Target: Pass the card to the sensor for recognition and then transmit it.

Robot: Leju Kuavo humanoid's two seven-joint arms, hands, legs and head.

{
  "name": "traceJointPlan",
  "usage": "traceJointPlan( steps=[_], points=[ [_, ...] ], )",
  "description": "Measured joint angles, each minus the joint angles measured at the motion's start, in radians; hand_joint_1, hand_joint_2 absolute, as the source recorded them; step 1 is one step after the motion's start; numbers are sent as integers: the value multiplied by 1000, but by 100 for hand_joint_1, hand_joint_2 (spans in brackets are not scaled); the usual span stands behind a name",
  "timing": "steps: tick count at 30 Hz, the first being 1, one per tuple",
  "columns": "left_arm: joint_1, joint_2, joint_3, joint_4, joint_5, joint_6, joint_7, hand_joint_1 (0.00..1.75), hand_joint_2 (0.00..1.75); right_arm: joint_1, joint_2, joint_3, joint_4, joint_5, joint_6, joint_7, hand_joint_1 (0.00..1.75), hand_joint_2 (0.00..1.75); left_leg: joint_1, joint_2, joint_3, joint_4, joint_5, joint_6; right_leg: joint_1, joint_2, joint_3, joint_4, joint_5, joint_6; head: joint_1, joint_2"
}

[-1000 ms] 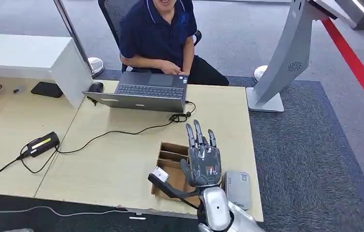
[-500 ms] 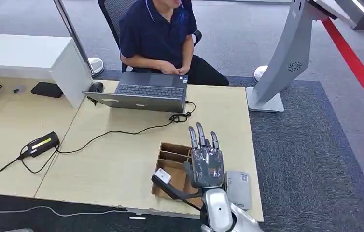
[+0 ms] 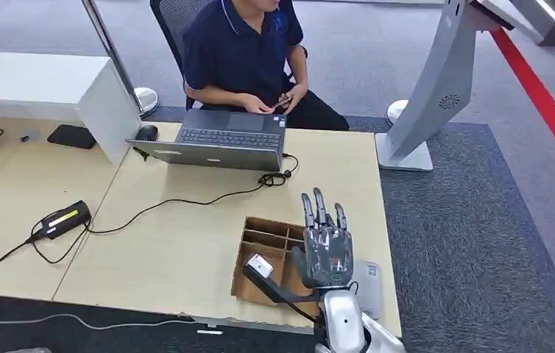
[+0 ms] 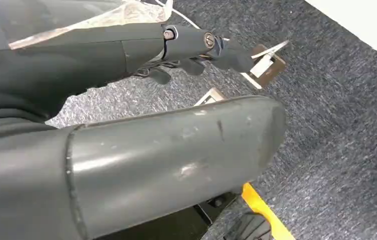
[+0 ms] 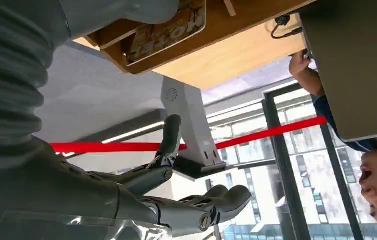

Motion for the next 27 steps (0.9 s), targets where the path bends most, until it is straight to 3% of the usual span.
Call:
traceJointPlan(
  steps=[27],
  points=[
    [0,0,0,0,0,0,0,0,0,8,-8,-16,-25,2,1,0,0,175,0,0,0,0,0,0,0,0,0,0,0,0,0,0]
  ],
)
